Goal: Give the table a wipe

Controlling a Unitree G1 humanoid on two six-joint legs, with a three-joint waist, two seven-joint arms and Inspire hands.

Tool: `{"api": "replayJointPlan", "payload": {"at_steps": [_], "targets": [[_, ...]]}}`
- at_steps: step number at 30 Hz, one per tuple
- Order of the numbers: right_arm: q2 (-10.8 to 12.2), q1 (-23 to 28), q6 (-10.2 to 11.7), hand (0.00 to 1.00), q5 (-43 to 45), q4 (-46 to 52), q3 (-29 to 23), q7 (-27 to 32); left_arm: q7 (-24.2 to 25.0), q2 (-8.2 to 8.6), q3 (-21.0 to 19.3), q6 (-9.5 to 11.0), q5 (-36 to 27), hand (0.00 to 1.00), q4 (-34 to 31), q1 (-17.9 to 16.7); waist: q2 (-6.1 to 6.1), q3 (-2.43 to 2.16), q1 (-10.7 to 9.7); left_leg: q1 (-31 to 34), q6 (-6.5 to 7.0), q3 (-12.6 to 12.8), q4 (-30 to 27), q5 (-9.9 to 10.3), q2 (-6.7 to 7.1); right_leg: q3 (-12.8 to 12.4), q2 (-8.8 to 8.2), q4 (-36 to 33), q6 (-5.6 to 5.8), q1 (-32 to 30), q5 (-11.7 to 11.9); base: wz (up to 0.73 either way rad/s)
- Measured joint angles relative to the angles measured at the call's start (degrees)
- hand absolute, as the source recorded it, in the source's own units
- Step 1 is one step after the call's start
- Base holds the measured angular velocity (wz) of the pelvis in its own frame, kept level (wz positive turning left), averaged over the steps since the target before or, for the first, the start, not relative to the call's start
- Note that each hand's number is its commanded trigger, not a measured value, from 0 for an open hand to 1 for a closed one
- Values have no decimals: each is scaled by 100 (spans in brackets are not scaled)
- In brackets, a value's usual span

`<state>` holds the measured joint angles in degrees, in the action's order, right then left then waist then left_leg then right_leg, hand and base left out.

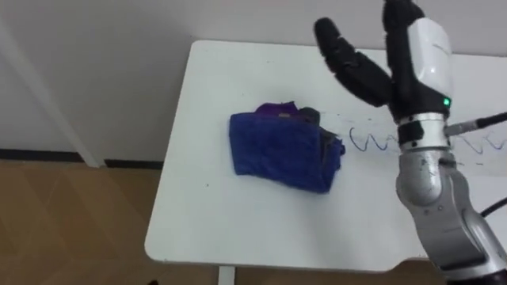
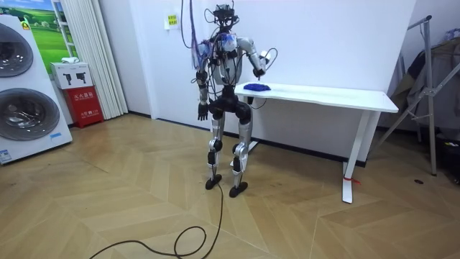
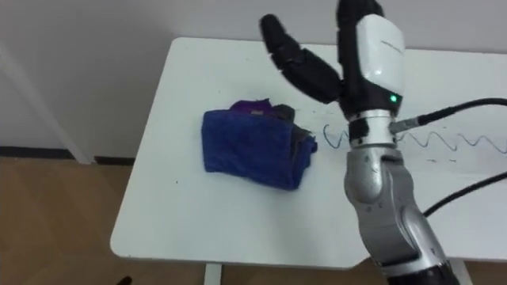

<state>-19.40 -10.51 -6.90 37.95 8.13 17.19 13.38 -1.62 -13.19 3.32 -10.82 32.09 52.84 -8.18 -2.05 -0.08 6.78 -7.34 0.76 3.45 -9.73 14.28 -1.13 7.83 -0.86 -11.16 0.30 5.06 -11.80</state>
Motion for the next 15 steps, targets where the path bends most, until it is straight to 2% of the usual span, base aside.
{"api": "replayJointPlan", "payload": {"at_steps": [4,6,7,9,12,15], "targets": [[44,-26,-24,0,204,-137,401,-450,88,-2,30,-14,9,0,-54,12,-17,-8,130,4,0,-112,16,0,2,38,4,57,0,23,0,7],[54,-65,-48,0,475,-591,626,-723,181,-4,98,-22,9,0,-112,135,-29,-1,144,-45,-1,-215,17,-1,0,90,4,57,0,82,0,24],[60,-76,-68,0,511,-726,663,-792,220,-4,100,-22,9,0,-118,202,-42,5,161,-47,-1,-226,18,-1,0,89,3,57,0,91,0,15],[75,-86,-232,0,516,-1076,766,-1094,248,-5,99,-18,8,0,-137,470,-96,45,333,-36,-1,-228,38,-1,-7,83,11,57,0,91,0,-6],[104,-120,-280,0,589,-1612,878,-1406,250,18,110,-12,-27,0,-136,594,-102,61,374,-75,-1,-252,48,-1,-9,96,7,32,0,85,0,-6],[117,-121,-410,0,789,-2053,867,-1765,254,18,83,-19,-48,0,-149,602,-111,78,366,-120,-1,-541,50,-1,7,198,-10,54,-2,156,3,-5]]}}
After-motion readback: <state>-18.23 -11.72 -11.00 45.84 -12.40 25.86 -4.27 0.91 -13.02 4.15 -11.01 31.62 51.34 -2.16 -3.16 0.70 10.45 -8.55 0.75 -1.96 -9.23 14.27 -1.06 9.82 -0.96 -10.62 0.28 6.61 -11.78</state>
